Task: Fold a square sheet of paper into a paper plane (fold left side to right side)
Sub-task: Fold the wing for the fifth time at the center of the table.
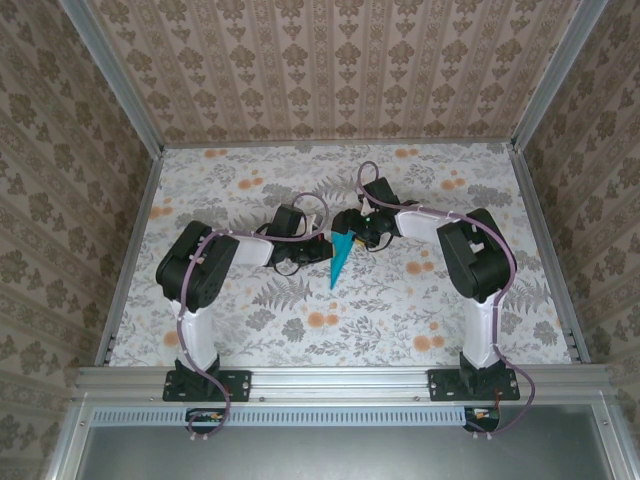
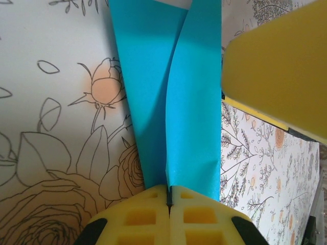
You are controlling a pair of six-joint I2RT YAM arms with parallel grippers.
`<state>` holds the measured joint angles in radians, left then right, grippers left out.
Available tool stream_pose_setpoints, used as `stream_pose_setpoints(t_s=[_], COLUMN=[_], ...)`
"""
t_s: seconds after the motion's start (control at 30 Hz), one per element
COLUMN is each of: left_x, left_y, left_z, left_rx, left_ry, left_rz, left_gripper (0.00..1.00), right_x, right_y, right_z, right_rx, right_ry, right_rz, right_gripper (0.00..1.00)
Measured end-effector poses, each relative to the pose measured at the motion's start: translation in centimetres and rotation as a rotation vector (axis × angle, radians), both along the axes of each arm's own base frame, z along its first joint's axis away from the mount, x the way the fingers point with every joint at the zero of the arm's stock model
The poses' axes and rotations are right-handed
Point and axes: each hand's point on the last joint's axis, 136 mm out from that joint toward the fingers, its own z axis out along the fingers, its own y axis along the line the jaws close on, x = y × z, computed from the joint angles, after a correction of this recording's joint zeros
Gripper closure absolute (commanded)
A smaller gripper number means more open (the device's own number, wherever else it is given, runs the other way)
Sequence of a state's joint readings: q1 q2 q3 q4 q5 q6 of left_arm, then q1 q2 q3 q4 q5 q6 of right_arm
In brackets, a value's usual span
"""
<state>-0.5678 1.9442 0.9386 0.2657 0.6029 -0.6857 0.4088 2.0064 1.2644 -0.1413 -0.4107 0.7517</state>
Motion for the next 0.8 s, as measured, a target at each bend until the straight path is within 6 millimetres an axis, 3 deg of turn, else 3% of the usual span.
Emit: stream_pose_setpoints(t_s=[0.17, 0.3, 0.37, 0.53, 0.67, 0.8], left_x=[0.0, 0.0, 0.0, 0.0, 0.0, 0.0], left_y=[0.0, 0.0, 0.0, 0.1, 0.1, 0.1], left_z=[0.0, 0.0, 0.0, -0.1, -0.1, -0.1], left_rx=[0.003, 0.006, 0.007, 0.013, 0.015, 0.018], left_ry=[0.0, 0.002, 0.003, 0.006, 0.007, 0.007], left_rz=[-0.002, -0.003, -0.004, -0.002, -0.002, -0.001], left_gripper=[0.98, 0.98, 0.98, 0.99, 0.99, 0.99], right_x=[0.0, 0.1, 0.2, -0.3, -1.0, -1.2], right_y=[-0.9, -1.2, -1.0, 0.1, 0.4, 0.4], right_z=[2.3, 5.3, 5.7, 3.5, 0.7, -0.2], right_rx=[-0.005, 0.016, 0.033, 0.047, 0.022, 0.01], right_ry=[-0.031, -0.088, -0.093, -0.038, 0.032, 0.05], right_rz=[-0.008, -0.017, -0.021, -0.006, -0.006, -0.005], right_gripper=[0.26, 0.48, 0.63, 0.87, 0.91, 0.93])
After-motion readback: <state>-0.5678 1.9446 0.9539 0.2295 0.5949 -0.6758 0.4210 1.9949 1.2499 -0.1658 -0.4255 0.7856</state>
